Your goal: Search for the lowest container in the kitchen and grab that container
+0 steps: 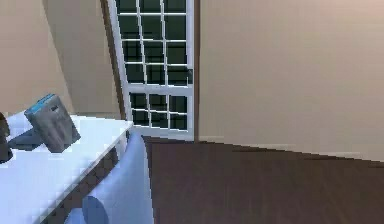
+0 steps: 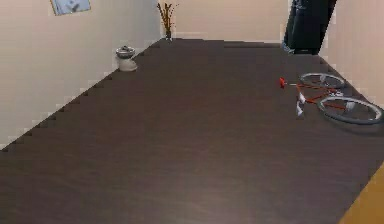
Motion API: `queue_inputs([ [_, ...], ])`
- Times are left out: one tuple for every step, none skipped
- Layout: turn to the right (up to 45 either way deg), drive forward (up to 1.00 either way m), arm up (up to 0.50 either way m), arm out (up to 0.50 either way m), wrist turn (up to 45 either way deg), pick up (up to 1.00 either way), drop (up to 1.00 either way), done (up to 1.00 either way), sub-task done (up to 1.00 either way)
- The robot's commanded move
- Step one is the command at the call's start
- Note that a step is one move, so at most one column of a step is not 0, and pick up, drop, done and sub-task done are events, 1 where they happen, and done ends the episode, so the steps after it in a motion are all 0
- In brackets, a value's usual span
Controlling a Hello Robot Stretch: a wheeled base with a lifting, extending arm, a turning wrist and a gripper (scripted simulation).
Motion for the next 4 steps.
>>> queue_inputs([
  [-45.0, 0.0, 0.0, 0.0, 0.0, 0.0, 0.0, 0.0, 0.0],
  [-45.0, 0.0, 0.0, 0.0, 0.0, 0.0, 0.0, 0.0, 0.0],
  [-24.0, 0.0, 0.0, 0.0, 0.0, 0.0, 0.0, 0.0, 0.0],
  [0.0, 0.75, 0.0, 0.0, 0.0, 0.0, 0.0, 0.0, 0.0],
])
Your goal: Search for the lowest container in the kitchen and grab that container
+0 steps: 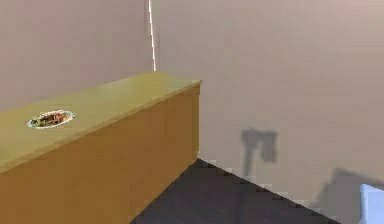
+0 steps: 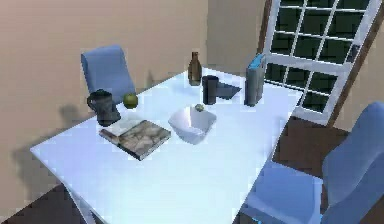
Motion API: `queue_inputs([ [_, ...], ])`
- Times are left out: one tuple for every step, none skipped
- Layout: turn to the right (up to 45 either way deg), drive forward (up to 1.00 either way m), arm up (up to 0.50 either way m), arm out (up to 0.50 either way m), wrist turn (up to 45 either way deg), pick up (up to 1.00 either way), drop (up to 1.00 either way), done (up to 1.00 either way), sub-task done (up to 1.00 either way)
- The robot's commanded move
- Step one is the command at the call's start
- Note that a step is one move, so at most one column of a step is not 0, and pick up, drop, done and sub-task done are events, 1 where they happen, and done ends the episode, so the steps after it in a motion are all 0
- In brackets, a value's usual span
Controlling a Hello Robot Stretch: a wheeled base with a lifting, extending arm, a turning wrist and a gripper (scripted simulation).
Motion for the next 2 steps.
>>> queue_inputs([
  [33.0, 0.0, 0.0, 0.0, 0.0, 0.0, 0.0, 0.0, 0.0],
  [0.0, 0.65, 0.0, 0.0, 0.0, 0.0, 0.0, 0.0, 0.0],
])
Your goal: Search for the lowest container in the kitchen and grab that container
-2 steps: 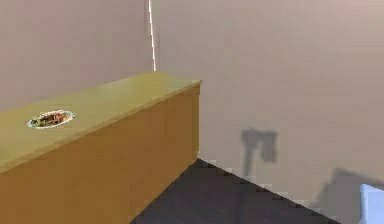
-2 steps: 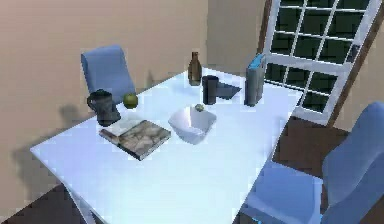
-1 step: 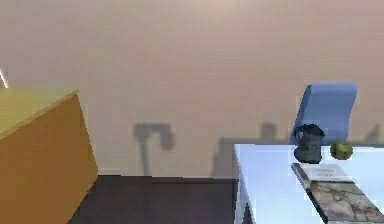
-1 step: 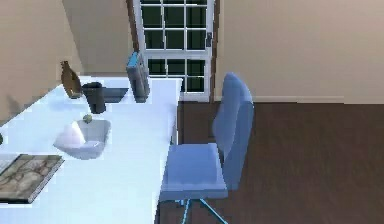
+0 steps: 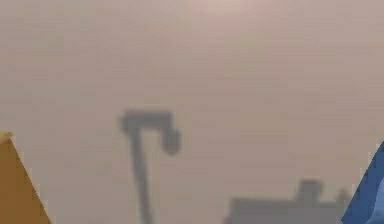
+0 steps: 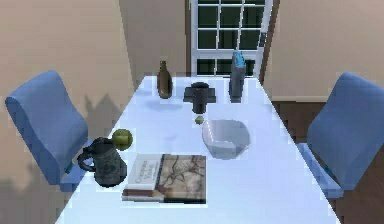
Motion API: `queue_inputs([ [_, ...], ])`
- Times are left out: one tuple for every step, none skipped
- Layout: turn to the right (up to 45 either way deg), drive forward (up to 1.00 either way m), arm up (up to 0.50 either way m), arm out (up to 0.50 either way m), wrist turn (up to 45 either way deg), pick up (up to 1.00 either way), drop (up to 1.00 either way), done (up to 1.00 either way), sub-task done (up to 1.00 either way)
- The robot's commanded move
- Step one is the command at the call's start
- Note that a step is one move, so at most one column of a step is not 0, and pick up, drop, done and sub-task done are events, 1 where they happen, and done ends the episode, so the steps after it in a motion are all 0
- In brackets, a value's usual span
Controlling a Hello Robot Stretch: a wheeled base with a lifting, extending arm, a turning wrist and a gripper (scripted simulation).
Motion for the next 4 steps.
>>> queue_inputs([
  [9.0, 0.0, 0.0, 0.0, 0.0, 0.0, 0.0, 0.0, 0.0],
  [0.0, 0.0, 0.5, 0.0, 0.0, 0.0, 0.0, 0.0, 0.0],
  [0.0, 0.0, 0.38, 0.0, 0.0, 0.0, 0.0, 0.0, 0.0],
  [0.0, 0.0, 0.0, 0.36, 0.0, 0.0, 0.0, 0.0, 0.0],
])
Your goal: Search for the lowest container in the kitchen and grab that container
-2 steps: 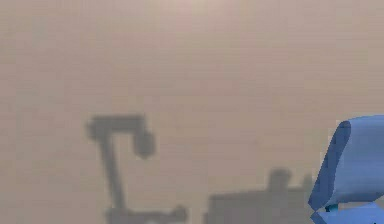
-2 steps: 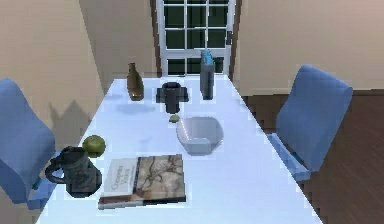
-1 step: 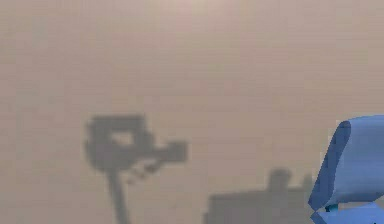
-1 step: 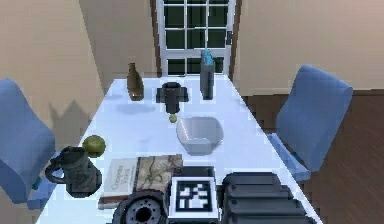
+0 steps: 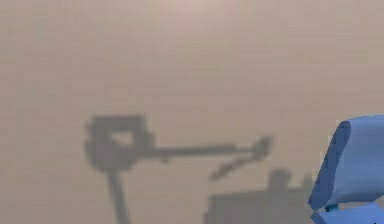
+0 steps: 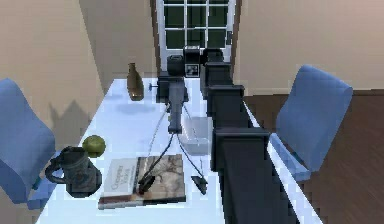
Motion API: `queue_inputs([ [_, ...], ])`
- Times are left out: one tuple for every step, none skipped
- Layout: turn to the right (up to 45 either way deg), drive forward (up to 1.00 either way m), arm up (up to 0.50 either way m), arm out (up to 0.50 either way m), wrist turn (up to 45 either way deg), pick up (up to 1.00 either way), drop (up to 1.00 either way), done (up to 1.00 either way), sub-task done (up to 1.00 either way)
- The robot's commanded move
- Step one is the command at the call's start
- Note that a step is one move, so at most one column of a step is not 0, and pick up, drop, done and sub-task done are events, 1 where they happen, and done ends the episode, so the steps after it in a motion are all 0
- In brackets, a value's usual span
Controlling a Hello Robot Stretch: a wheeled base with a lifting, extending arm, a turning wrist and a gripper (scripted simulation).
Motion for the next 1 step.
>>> queue_inputs([
  [0.0, 0.0, 0.0, 0.0, 45.0, 0.0, 0.0, 0.0, 0.0],
])
